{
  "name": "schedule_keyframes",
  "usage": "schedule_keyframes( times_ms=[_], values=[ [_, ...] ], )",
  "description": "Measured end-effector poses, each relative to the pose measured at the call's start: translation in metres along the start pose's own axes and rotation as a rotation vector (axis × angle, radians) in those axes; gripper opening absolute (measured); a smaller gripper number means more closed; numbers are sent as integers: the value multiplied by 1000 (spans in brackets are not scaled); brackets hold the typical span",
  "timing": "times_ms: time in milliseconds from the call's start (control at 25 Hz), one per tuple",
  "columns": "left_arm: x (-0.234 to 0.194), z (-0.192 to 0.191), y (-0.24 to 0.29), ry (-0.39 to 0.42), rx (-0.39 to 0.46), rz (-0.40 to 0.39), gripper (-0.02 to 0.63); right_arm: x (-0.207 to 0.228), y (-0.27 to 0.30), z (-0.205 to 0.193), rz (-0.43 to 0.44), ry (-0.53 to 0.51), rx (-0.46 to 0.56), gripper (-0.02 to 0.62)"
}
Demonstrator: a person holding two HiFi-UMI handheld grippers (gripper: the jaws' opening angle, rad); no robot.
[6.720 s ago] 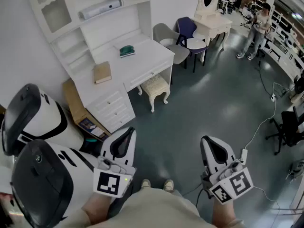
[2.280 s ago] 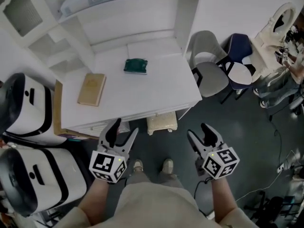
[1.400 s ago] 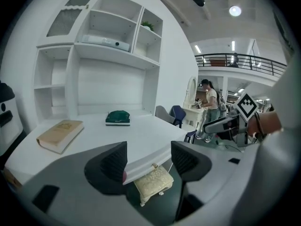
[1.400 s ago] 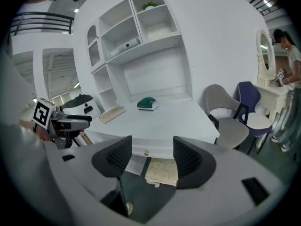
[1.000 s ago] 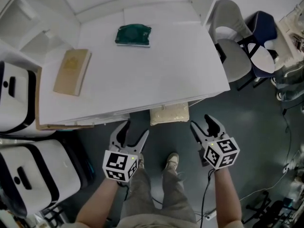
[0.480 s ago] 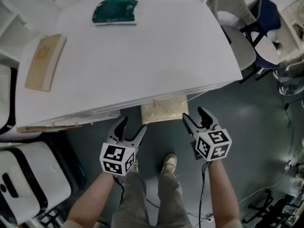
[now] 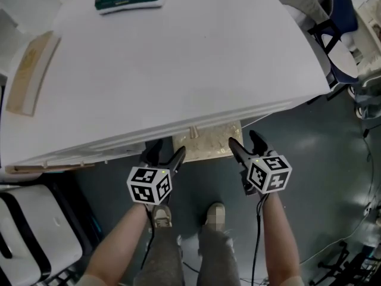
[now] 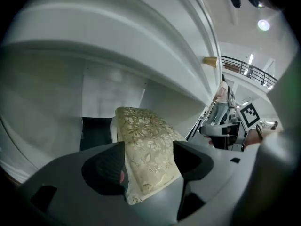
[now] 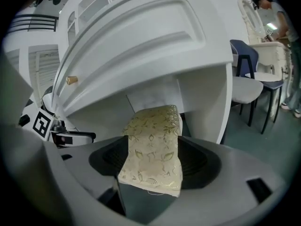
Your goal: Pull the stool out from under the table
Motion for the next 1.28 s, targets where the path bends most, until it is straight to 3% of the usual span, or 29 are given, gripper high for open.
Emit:
schedule_keyframes(
  times_ms=[120,320,560,840,1000,1280],
  values=[
    [-17,-5,22,-107,52,-19,316,16,22,-14,10,30,-4,334],
    [-40,-16,61,-130,64,-41,354,34,58,-32,34,63,12,373],
    [-49,-31,93,-238,61,-67,391,46,86,-46,62,128,65,436],
    [-48,-27,108,-241,62,-128,423,50,98,-46,108,199,37,456],
    [-47,-28,113,-293,47,-156,423,50,101,-46,143,225,-20,456],
    [-51,-29,106,-298,20,-153,419,41,91,-50,108,216,0,425]
  ],
)
Point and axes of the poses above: the fingertips, and each gripper's own axes: y forward along the fingers, x to its right, z out of its top, the point moved 5 cm from there along -y, backward along the fingers
